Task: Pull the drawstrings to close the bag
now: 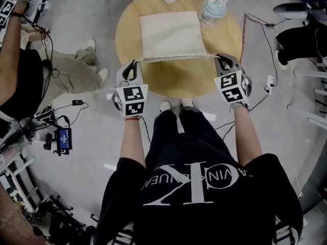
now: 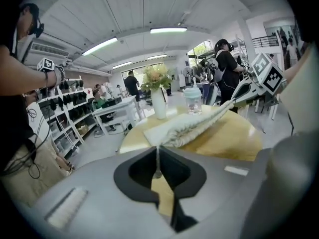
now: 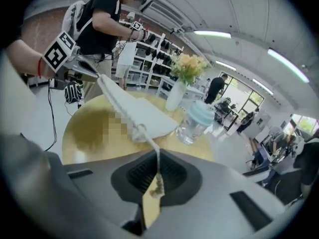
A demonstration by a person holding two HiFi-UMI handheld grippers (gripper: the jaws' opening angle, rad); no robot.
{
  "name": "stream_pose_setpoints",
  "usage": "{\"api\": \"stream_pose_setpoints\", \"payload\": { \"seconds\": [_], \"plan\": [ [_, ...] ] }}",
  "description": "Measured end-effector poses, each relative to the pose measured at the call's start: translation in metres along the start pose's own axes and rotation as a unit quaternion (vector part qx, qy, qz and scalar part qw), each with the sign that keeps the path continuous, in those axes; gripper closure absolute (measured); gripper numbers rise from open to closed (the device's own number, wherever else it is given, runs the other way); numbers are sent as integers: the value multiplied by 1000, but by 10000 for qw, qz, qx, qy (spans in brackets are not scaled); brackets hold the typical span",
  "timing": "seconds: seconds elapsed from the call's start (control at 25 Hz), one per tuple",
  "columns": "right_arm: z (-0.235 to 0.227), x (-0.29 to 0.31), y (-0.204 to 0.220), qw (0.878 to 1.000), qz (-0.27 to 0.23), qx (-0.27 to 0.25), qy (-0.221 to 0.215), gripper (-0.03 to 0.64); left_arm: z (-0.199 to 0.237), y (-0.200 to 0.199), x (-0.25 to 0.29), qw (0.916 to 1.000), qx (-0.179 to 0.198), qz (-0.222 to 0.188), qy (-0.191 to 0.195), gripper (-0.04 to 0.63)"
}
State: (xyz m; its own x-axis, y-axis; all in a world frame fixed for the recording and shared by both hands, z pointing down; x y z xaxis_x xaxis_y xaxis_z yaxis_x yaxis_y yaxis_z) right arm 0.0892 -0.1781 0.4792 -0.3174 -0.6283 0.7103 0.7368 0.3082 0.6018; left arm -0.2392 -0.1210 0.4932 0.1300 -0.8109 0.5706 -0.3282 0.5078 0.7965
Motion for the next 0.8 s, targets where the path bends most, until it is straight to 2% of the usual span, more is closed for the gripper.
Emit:
{"api": "stream_pose_setpoints", "payload": {
  "seconds": [0.24,0.4,0.6,0.8],
  "plan": [
    [-14,-30,-14,9954,-658,585,374,600,8,-34,-30,9982,17,-527,-300,575],
    [-25,-29,-36,9918,-889,784,487,601,23,-54,-33,9962,-91,-666,-554,575],
    [-41,-27,-54,9862,-1100,1110,545,601,39,-70,-29,9939,-545,-770,-575,577],
    [-49,-33,-58,9793,-1351,1336,694,601,42,-76,-35,9917,-608,-955,-616,578]
  ]
}}
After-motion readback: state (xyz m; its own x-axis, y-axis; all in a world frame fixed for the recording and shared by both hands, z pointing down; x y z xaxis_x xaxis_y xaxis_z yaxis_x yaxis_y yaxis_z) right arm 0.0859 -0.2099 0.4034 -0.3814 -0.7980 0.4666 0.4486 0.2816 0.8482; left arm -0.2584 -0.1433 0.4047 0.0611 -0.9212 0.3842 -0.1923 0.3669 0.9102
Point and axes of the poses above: the fingertips, and each gripper's own axes: x forward along the fingers, z to its left, y out of its underside, the point moved 10 cm from there along -x, backward along the fingers, and after that the axes turned 1 degree about -x, right-handed, at the moved point
